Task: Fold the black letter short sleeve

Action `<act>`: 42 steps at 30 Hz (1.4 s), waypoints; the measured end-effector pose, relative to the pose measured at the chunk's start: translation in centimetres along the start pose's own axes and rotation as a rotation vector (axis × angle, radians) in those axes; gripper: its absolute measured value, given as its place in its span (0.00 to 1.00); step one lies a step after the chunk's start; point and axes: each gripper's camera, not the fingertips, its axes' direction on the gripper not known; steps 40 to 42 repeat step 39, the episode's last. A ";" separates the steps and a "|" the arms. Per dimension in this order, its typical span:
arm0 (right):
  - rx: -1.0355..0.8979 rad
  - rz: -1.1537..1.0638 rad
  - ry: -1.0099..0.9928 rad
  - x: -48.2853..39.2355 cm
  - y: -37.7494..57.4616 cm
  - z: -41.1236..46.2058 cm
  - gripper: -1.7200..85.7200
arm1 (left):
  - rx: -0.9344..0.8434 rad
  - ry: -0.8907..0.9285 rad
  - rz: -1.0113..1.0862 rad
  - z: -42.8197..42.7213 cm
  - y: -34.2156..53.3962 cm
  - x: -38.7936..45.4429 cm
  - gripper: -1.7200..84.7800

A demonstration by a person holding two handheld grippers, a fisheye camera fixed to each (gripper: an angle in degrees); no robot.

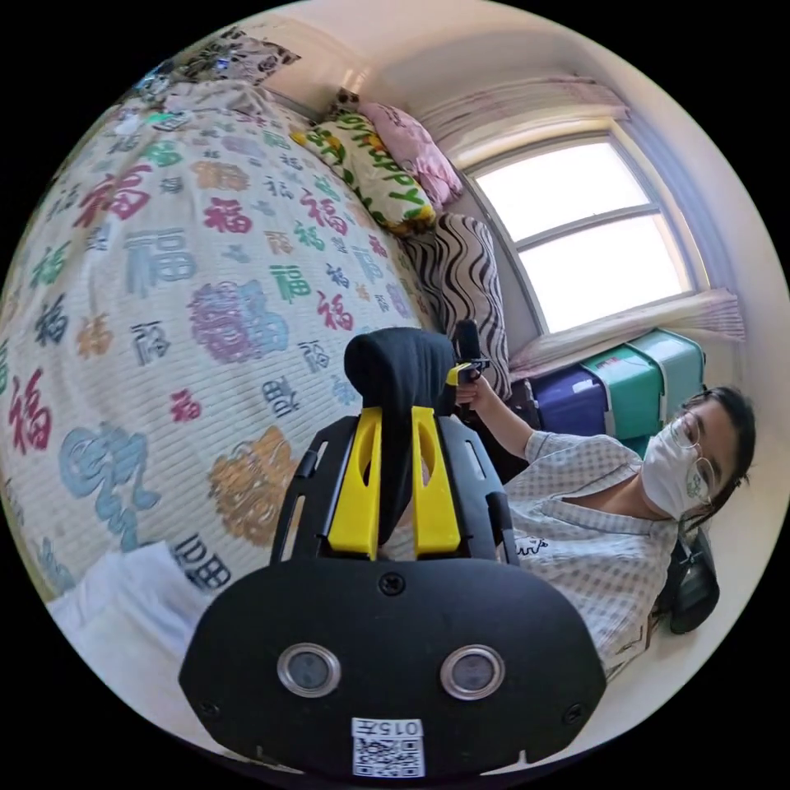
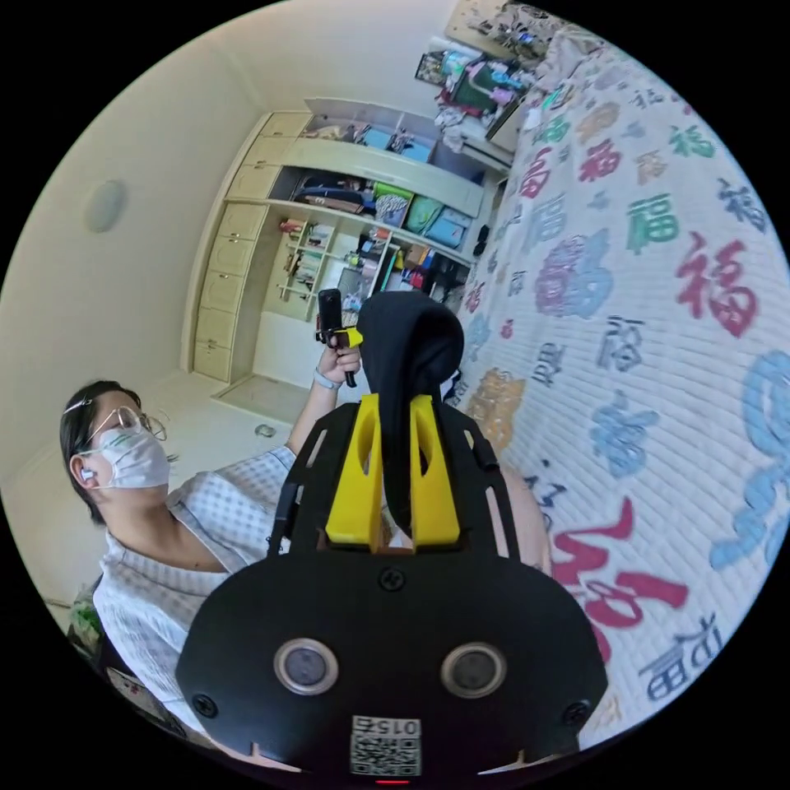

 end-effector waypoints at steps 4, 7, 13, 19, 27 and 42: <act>-0.086 -0.019 -0.085 2.0 -4.5 8.9 0.09 | 0.058 -0.148 -0.051 -9.6 3.0 1.9 0.09; -0.100 -0.021 -0.095 3.4 -8.1 14.4 0.09 | 0.112 -0.256 -0.125 -15.3 2.7 2.0 0.09; -0.064 0.001 -0.083 6.7 -15.7 23.3 0.09 | 0.172 -0.480 -0.263 -23.1 -1.1 1.9 0.09; -0.122 0.102 -0.040 12.1 -19.7 32.6 0.09 | 0.068 -0.770 -0.465 -23.9 -4.7 -2.3 0.09; -0.325 0.177 0.195 19.9 -16.6 39.5 0.09 | -0.235 -1.350 -0.535 -16.3 -4.5 -1.5 0.04; -0.059 0.066 -0.111 15.9 -5.8 28.8 0.09 | 0.369 -0.985 -0.357 -13.7 18.0 21.3 0.12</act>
